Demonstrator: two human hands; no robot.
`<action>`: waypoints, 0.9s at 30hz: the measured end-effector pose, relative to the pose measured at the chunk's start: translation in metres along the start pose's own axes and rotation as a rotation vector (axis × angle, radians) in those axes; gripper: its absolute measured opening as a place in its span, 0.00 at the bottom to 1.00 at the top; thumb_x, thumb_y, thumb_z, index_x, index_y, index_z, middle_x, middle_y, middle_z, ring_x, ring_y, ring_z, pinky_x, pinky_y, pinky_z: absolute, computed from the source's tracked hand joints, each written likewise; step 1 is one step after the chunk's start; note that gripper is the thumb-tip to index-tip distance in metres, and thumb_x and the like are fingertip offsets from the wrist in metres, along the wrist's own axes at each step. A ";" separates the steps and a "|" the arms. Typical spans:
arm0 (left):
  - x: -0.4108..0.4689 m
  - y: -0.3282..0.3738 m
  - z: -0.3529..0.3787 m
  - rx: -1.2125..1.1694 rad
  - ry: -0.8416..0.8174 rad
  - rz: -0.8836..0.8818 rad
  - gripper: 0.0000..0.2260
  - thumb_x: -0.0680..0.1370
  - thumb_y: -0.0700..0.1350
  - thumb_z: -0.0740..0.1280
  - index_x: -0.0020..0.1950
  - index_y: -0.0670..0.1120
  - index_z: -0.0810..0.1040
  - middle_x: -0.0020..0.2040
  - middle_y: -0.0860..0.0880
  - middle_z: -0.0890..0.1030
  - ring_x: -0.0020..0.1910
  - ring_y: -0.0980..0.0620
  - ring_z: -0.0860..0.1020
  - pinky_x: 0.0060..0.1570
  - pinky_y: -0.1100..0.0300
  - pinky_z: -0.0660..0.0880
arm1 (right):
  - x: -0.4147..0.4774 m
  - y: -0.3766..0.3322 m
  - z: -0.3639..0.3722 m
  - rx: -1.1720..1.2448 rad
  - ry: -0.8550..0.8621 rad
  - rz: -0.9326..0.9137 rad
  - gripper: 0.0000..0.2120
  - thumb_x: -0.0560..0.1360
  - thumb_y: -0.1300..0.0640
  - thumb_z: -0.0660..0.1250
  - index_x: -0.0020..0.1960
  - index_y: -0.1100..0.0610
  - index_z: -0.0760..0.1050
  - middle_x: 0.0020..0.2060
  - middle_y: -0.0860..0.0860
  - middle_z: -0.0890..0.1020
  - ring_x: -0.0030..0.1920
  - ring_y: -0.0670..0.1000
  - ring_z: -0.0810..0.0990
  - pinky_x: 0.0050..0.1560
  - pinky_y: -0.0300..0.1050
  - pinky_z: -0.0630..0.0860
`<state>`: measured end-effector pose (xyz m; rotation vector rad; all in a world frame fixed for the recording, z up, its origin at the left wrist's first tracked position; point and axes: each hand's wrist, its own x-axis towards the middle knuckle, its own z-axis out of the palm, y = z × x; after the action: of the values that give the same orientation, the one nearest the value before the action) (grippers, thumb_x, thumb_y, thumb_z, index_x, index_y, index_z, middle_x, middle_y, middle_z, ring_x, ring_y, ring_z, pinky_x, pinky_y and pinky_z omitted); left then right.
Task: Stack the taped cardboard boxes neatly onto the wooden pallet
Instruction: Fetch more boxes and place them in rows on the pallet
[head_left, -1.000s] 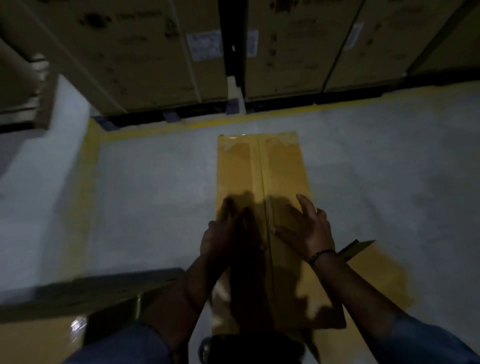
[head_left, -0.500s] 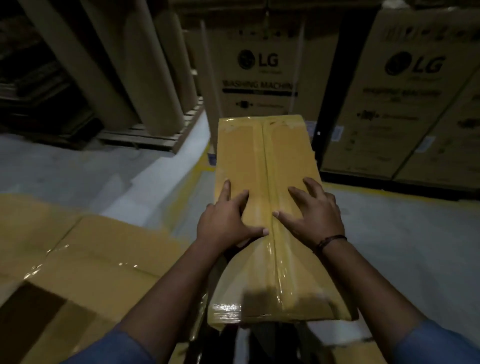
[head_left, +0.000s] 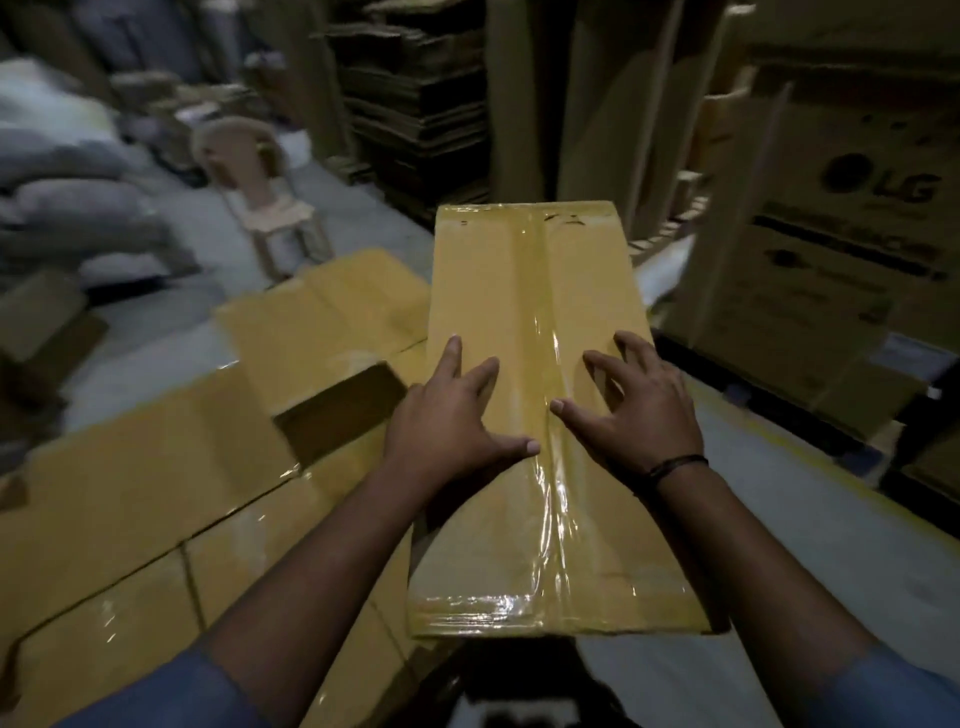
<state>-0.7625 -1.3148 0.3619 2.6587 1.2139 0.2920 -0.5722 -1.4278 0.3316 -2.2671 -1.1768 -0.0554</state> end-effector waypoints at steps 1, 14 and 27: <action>-0.011 -0.018 -0.004 0.004 0.014 -0.044 0.53 0.60 0.81 0.69 0.81 0.62 0.60 0.85 0.52 0.47 0.74 0.40 0.71 0.66 0.46 0.75 | -0.001 -0.017 0.011 0.015 -0.024 -0.042 0.36 0.67 0.27 0.69 0.71 0.39 0.72 0.78 0.43 0.62 0.73 0.57 0.65 0.71 0.59 0.66; -0.110 -0.109 -0.006 -0.042 0.075 -0.517 0.50 0.61 0.78 0.71 0.79 0.62 0.63 0.85 0.53 0.48 0.74 0.41 0.72 0.66 0.46 0.74 | -0.013 -0.119 0.104 0.118 -0.314 -0.371 0.36 0.65 0.25 0.68 0.69 0.39 0.73 0.76 0.40 0.64 0.70 0.54 0.67 0.69 0.56 0.71; -0.126 -0.125 0.071 -0.086 -0.056 -0.658 0.50 0.63 0.78 0.70 0.81 0.60 0.60 0.85 0.50 0.47 0.75 0.39 0.70 0.67 0.46 0.73 | -0.021 -0.090 0.176 0.009 -0.482 -0.491 0.36 0.66 0.24 0.65 0.69 0.39 0.73 0.76 0.41 0.62 0.66 0.56 0.70 0.65 0.54 0.73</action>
<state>-0.9149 -1.3378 0.2492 2.0276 1.9024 0.1510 -0.6922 -1.3137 0.2217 -1.9850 -1.9576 0.3227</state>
